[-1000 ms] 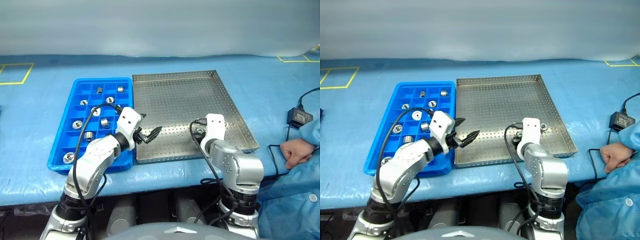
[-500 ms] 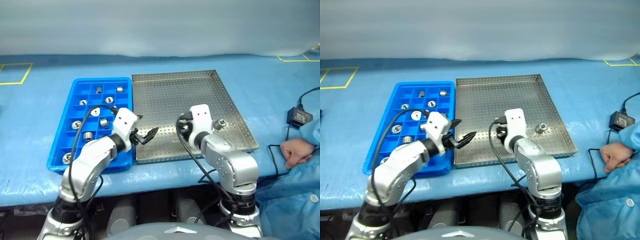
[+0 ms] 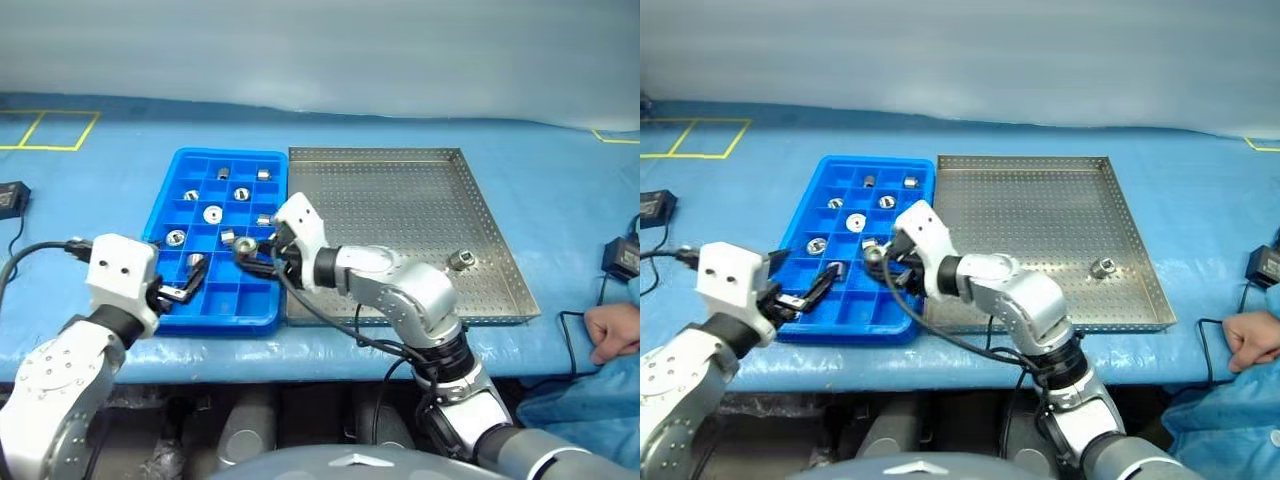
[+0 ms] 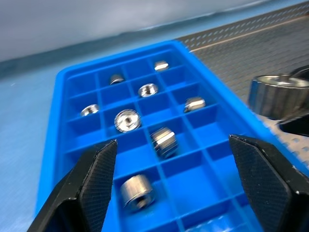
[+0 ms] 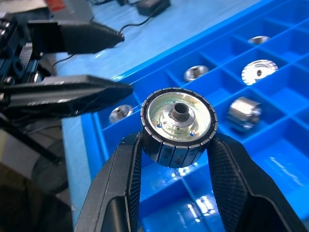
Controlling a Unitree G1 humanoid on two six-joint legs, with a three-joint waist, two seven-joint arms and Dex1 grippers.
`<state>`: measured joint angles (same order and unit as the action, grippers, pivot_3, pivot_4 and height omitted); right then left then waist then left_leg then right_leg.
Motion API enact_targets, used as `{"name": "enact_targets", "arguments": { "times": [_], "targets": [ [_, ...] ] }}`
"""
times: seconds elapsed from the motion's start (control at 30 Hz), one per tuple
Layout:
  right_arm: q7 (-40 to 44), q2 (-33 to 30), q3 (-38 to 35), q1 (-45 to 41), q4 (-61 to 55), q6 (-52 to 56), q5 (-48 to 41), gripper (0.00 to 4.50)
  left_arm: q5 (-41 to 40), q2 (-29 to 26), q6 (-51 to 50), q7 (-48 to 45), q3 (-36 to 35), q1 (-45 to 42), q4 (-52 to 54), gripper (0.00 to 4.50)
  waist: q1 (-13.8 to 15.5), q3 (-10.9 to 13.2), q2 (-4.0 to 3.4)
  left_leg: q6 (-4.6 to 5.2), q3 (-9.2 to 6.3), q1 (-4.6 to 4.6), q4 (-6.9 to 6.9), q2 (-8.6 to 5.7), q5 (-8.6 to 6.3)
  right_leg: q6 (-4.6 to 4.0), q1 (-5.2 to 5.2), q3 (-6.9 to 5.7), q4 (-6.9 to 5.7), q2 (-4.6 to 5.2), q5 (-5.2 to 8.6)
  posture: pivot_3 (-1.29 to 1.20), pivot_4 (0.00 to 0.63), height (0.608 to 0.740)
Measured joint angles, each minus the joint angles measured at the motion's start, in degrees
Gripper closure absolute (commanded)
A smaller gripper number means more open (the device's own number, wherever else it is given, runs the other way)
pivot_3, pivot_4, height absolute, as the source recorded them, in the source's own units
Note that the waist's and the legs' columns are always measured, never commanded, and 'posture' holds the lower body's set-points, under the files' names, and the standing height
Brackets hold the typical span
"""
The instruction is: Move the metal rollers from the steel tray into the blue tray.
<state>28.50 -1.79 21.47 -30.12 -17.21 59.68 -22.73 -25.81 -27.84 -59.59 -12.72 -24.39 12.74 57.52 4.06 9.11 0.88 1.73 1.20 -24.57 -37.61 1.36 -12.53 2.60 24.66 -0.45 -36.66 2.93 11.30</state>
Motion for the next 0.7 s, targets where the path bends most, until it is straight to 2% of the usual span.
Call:
{"name": "enact_targets", "arguments": {
  "times": [0.1, 0.33, 0.57, 0.7],
  "targets": [
    [0.3, 1.1, 4.1, 0.3, 3.6, -2.2, 0.7, 2.85, 0.0, -0.7, -0.5, 1.9, -1.5, 2.1, 0.1, 0.49, 1.3, 0.0, -0.02, -0.07, -0.05, 0.00, 0.00, 0.00, -0.03, 0.00, 0.07, -0.09, 0.13, 0.03, 0.00, 0.35, 0.150, 0.740],
    [0.3, 2.3, 7.2, 0.3, 8.3, -5.6, 2.4, 2.85, -0.5, -0.7, -1.7, 4.2, -0.6, 2.1, 0.2, 0.49, 2.6, 0.0, 0.01, -0.36, -0.11, -0.03, 0.11, 0.00, -0.21, 0.04, 0.08, -0.33, 0.51, 0.11, -0.03, 0.34, 0.150, 0.740],
    [0.2, 1.8, 7.8, 0.4, 10.0, -7.1, 4.3, 0.61, -0.9, -0.5, -2.5, 4.6, 2.3, -0.2, 0.3, 0.49, 3.1, 0.0, 0.03, -0.23, -0.09, -0.09, 0.39, -0.02, -0.08, -0.01, -0.02, -0.35, 0.58, 0.07, -0.02, 0.30, 0.150, 0.740],
    [-1.6, 1.3, 6.6, 1.3, 8.0, -9.3, 5.7, 0.61, -0.8, -0.3, -2.4, 4.3, 5.5, -2.3, -0.2, 0.49, 3.1, 0.0, 0.02, -0.27, -0.11, -0.11, 0.43, -0.16, -0.07, -0.04, -0.03, -0.36, 0.61, 0.00, 0.00, 0.25, 0.150, 0.740]
  ]
}}
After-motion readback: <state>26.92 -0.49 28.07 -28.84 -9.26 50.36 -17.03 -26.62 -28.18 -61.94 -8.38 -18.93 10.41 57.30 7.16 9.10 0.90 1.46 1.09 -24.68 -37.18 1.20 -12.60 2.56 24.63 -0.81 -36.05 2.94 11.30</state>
